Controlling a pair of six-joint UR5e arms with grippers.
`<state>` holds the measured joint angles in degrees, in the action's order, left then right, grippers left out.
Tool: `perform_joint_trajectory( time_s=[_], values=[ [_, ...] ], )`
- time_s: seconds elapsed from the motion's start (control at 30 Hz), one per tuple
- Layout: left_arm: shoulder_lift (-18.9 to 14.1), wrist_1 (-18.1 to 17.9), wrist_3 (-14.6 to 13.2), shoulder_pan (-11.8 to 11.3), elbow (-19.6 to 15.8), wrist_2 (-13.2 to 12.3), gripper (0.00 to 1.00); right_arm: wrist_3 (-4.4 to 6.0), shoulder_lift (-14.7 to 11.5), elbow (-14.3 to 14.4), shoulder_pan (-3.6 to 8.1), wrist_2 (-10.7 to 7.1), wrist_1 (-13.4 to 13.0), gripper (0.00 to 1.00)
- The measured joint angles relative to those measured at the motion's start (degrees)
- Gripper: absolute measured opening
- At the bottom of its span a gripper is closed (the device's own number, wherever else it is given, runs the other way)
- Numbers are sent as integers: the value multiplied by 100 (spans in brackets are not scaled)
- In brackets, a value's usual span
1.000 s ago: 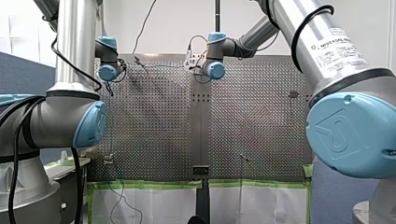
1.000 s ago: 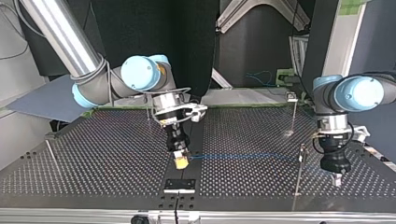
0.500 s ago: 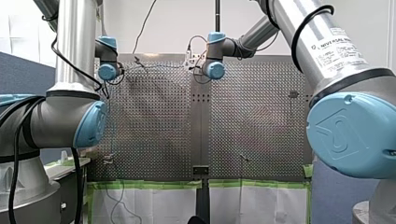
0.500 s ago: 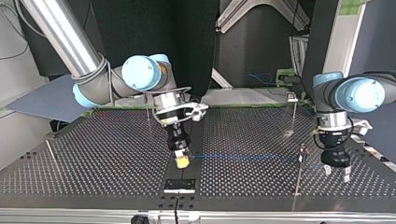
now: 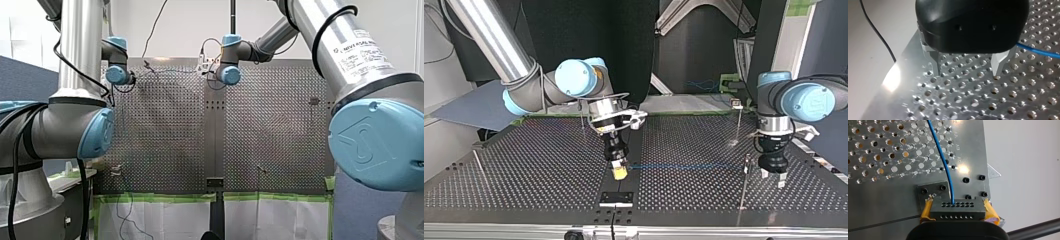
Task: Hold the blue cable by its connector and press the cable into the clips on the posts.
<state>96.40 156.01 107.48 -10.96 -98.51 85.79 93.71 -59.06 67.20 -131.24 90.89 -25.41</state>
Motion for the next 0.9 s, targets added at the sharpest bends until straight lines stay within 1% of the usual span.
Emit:
perform_joint_trajectory(
  time_s=[0.1,0.27,0.37,0.5,0.67,0.9],
  values=[
    [-138,159,-127,-27,0,48,100,0,1,0,-3,0,0,0],
    [-358,387,-146,-67,-1,78,100,0,3,0,-10,6,7,0],
    [-498,526,-190,-49,-21,67,100,0,3,0,-16,10,14,0],
    [-728,759,-271,21,-157,64,100,0,3,0,-31,15,33,0],
    [-972,1003,-237,116,-348,64,100,-4,3,0,-38,17,66,0],
    [-1321,1352,-280,332,-626,87,100,-8,9,0,-40,17,86,0]
  ],
)
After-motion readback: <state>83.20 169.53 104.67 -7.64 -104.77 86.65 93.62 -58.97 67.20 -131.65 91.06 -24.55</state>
